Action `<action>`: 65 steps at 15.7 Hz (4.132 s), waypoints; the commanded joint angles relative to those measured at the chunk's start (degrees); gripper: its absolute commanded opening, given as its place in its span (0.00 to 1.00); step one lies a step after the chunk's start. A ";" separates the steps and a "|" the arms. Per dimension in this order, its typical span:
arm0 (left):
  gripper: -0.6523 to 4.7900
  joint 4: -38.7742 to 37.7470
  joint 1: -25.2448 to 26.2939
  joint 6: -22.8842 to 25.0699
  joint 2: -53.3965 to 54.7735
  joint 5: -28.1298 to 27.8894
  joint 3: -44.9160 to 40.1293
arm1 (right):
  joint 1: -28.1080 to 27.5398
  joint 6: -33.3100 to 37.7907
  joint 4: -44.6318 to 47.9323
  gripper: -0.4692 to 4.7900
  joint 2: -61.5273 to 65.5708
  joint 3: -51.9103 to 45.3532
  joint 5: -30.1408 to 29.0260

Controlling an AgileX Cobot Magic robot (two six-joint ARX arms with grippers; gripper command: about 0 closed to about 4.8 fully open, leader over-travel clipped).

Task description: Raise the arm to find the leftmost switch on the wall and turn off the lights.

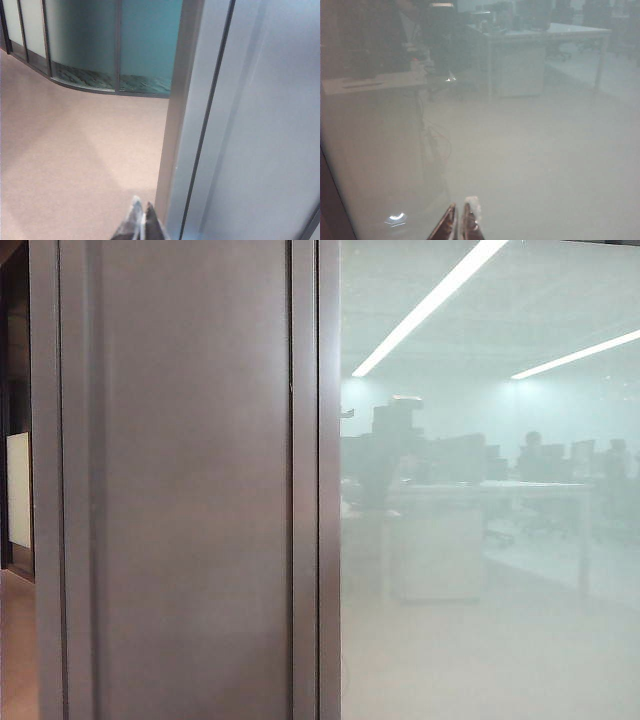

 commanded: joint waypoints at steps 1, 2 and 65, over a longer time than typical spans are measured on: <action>0.11 0.55 -0.07 0.24 -0.04 0.15 0.11 | -0.04 -0.11 0.81 0.13 -0.13 0.11 -0.07; 0.11 0.55 -0.07 0.24 -0.04 0.15 0.11 | -0.04 -0.11 0.79 0.13 -0.13 0.11 -0.09; 0.11 18.43 -5.11 -23.37 64.63 22.99 82.38 | 7.50 22.08 2.47 0.08 63.39 82.79 -52.61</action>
